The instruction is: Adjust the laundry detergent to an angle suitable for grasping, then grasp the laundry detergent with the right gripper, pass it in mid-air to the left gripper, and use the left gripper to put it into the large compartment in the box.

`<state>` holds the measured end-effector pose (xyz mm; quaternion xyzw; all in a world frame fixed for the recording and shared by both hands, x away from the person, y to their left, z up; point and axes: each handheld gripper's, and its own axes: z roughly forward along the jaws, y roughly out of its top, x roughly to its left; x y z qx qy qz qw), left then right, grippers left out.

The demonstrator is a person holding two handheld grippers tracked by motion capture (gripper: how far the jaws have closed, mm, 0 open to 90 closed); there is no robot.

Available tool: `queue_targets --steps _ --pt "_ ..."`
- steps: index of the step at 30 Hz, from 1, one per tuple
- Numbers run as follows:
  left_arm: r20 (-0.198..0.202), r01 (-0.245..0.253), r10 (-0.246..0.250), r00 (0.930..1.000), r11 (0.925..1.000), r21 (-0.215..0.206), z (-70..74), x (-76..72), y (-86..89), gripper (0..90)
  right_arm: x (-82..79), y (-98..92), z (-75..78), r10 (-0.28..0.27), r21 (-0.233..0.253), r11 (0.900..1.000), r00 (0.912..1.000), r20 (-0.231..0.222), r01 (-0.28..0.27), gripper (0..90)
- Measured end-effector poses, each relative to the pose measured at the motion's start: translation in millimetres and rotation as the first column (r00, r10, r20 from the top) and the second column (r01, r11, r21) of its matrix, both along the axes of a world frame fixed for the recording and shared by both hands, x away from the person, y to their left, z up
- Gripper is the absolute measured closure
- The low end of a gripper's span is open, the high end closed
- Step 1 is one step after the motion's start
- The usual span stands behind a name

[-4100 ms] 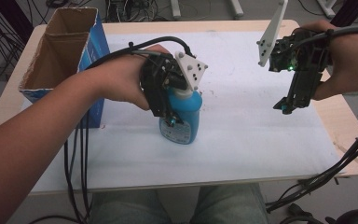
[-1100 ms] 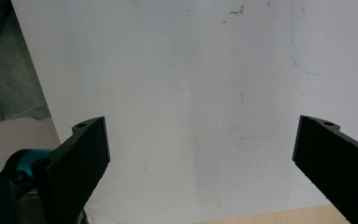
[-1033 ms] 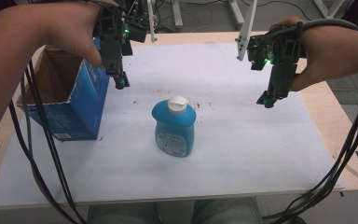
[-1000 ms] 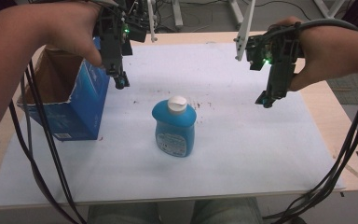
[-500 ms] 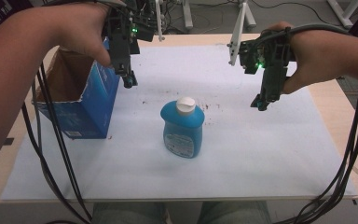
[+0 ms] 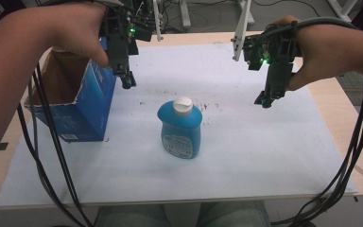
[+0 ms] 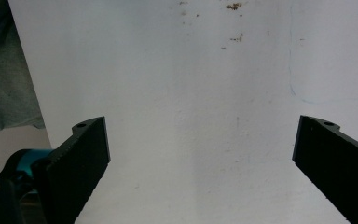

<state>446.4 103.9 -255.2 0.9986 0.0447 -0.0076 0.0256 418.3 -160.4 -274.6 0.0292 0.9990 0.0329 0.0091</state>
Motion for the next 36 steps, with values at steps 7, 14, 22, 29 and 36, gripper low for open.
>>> queue_targets --steps 7,14,22,29,36 --pt "-0.003 -0.003 0.003 1.0 1.0 0.001 -3.3 2.4 -0.3 1.7 -0.1 -1.7 -0.3 -0.001 -0.006 1.0 1.0 -0.002 0.001 2.9" --pt "-0.011 -0.006 0.006 0.9999 0.9999 0.009 -7.4 4.4 0.3 1.7 -0.7 -2.4 -0.2 -0.007 -0.009 1.0 1.0 0.003 0.007 2.9" --pt "-0.008 -0.005 0.005 1.0 0.9999 0.013 -4.0 -0.2 2.0 1.7 -11.2 -5.2 3.3 -0.002 0.017 1.0 0.9999 0.012 0.002 2.9" --pt "-0.01 0.007 -0.007 0.9999 0.9998 0.016 -1.7 -7.1 1.2 1.7 -29.0 -9.7 6.0 -0.021 0.11 0.994 0.9998 -0.004 0.021 2.9" --pt "-0.009 0.028 -0.027 0.9996 0.9995 0.015 -1.8 -11.0 0.6 1.7 -53.9 -11.4 -3.8 -0.06 0.256 0.964 0.996 -0.067 0.075 2.9"
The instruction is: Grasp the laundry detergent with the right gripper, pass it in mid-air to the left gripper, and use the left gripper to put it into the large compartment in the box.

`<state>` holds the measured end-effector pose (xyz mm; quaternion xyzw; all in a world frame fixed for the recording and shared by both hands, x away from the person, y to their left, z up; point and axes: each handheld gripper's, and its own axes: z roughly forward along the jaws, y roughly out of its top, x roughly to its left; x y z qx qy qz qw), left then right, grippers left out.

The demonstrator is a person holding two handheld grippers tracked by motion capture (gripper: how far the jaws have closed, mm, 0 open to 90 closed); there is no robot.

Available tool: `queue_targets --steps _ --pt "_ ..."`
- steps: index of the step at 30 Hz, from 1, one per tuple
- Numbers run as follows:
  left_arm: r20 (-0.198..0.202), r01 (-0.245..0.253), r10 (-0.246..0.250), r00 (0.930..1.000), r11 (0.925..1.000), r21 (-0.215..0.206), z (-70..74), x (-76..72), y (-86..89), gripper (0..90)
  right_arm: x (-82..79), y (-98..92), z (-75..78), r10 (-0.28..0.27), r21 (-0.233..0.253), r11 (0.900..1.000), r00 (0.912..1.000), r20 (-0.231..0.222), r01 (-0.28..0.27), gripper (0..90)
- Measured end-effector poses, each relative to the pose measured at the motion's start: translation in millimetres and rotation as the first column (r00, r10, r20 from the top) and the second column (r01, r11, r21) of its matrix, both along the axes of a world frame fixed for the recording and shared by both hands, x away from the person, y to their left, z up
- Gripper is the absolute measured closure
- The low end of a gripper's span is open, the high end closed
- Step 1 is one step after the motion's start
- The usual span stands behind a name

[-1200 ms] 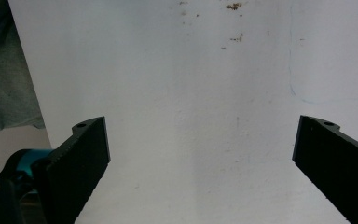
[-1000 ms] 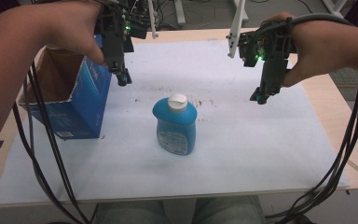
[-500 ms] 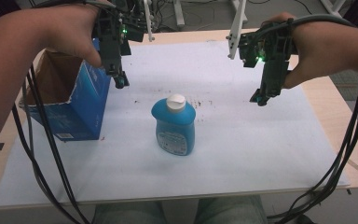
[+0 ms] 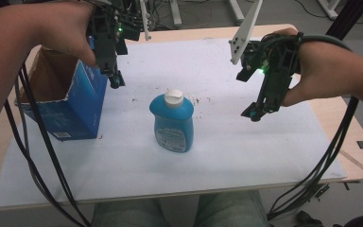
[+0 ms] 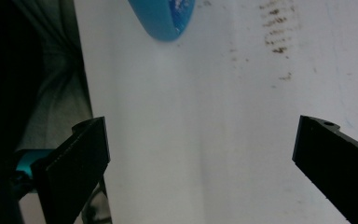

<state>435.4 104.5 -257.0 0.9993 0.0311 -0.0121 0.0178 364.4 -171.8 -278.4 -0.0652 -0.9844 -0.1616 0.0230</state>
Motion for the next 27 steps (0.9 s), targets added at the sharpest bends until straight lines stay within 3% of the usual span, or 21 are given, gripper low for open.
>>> queue_targets --steps 6,17,27 --pt "0.002 0.019 -0.019 0.9998 0.9998 0.001 0.6 -4.9 -0.9 1.7 -14.3 2.6 -10.2 -0.039 0.077 0.996 0.9992 0.007 0.039 2.8" --pt "0.008 0.018 -0.018 0.9998 0.9997 -0.014 4.5 -10.8 2.7 1.7 -28.4 13.0 -28.4 -0.088 0.19 0.978 0.9961 0.0 0.086 2.8" --pt "0.007 0.02 -0.02 0.9998 0.9995 -0.024 4.4 -13.0 4.2 1.7 -30.6 20.9 -43.7 -0.133 0.272 0.953 0.9909 -0.017 0.133 2.8"
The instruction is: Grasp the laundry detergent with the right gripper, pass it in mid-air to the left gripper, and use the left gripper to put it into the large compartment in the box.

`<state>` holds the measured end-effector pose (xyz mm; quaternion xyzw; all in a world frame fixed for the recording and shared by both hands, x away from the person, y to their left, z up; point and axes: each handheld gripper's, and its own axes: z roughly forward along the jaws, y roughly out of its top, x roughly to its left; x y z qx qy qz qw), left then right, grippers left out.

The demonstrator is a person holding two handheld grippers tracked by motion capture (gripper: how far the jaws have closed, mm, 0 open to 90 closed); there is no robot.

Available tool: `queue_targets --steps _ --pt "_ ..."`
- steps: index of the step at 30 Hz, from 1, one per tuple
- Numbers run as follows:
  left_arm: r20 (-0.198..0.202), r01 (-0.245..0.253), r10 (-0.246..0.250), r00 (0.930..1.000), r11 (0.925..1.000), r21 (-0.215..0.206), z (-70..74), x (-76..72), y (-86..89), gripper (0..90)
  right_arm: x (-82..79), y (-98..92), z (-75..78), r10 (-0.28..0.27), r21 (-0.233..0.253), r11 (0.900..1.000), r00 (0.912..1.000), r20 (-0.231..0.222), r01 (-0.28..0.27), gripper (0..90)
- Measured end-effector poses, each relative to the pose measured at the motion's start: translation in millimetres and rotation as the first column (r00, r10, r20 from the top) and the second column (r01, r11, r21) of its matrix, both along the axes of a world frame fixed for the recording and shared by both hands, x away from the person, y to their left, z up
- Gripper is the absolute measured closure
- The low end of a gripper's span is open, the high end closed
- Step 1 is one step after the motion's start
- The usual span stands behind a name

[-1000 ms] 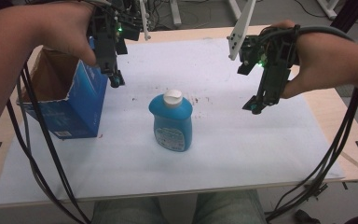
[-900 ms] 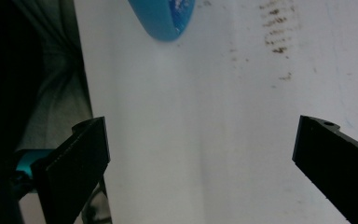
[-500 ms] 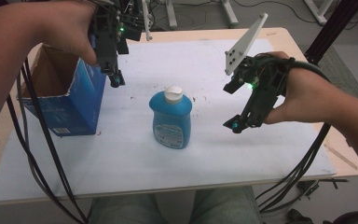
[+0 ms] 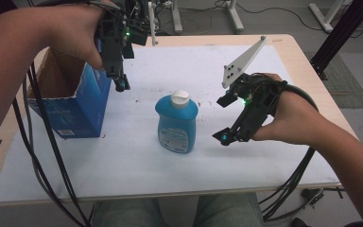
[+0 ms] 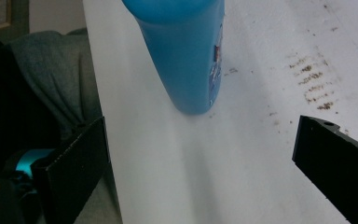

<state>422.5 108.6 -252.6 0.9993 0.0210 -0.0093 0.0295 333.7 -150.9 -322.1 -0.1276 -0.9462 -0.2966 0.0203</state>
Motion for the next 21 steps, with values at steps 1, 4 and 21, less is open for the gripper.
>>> queue_targets --steps 1,4,21 --pt "0.0 0.0 0.0 1.0 1.0 -0.002 -0.1 -0.3 0.1 1.7 -0.2 1.5 -2.1 -0.003 0.003 1.0 1.0 -0.001 0.003 2.8" --pt "-0.002 0.001 -0.001 1.0 1.0 -0.005 -0.6 -1.2 0.6 1.7 -1.2 6.2 -8.8 -0.011 0.018 1.0 0.9999 -0.006 0.011 2.8" --pt "-0.001 0.006 -0.006 1.0 0.9999 -0.014 -2.6 -5.9 4.8 1.7 -0.4 29.5 -40.0 -0.066 0.149 0.986 0.9974 -0.029 0.07 2.9"
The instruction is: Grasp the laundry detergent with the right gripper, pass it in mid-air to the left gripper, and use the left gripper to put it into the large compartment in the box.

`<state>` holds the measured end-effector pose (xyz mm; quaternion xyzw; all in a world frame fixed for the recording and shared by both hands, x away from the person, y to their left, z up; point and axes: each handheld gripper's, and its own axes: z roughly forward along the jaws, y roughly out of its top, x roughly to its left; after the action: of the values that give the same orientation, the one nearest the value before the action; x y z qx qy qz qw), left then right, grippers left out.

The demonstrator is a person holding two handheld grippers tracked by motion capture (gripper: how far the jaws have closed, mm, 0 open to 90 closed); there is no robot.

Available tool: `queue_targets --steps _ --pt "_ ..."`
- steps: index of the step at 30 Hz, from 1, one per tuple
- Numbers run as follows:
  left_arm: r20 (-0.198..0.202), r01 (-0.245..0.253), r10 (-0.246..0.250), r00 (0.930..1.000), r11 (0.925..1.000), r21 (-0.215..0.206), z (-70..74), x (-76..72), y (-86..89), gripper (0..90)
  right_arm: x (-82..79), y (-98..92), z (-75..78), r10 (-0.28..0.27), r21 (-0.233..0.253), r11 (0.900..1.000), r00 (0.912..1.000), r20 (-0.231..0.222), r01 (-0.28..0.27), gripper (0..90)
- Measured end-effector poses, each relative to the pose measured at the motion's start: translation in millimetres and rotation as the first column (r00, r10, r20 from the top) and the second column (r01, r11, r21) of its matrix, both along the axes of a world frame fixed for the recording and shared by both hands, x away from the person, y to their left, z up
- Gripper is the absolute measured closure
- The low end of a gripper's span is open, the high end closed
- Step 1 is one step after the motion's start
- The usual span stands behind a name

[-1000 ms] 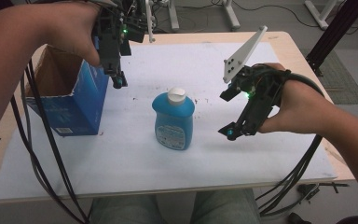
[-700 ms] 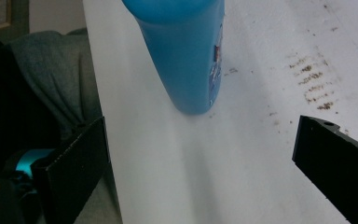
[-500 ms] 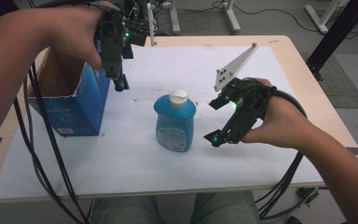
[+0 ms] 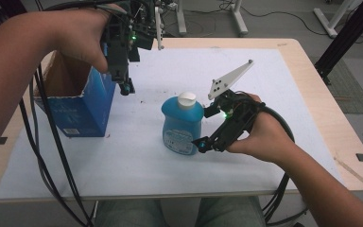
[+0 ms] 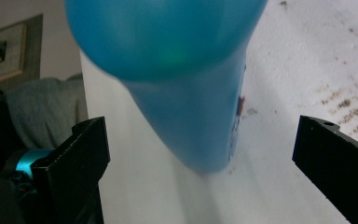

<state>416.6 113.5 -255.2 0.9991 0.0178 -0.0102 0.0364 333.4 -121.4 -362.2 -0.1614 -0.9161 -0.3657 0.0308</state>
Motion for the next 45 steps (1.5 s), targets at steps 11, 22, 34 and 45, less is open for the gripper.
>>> queue_targets --steps 11,22,34,45 --pt "0.005 0.006 -0.006 1.0 1.0 -0.004 0.4 -0.3 0.0 1.7 0.2 7.5 -10.2 -0.05 0.083 0.995 0.9987 0.009 0.049 2.9" --pt "0.008 0.005 -0.004 1.0 0.9999 -0.01 -0.2 -1.4 3.5 1.7 -2.7 16.8 -19.7 -0.094 0.136 0.987 0.995 0.033 0.089 2.9" --pt "0.009 -0.001 0.001 1.0 0.9999 -0.01 -1.1 -1.8 7.3 1.7 -4.5 19.9 -29.4 -0.152 0.184 0.973 0.9875 0.04 0.143 3.1" --pt "0.009 -0.007 0.007 0.9999 0.9999 -0.008 -2.2 -1.7 8.7 1.7 -7.4 20.9 -37.1 -0.165 0.208 0.967 0.9838 0.07 0.147 12.7"
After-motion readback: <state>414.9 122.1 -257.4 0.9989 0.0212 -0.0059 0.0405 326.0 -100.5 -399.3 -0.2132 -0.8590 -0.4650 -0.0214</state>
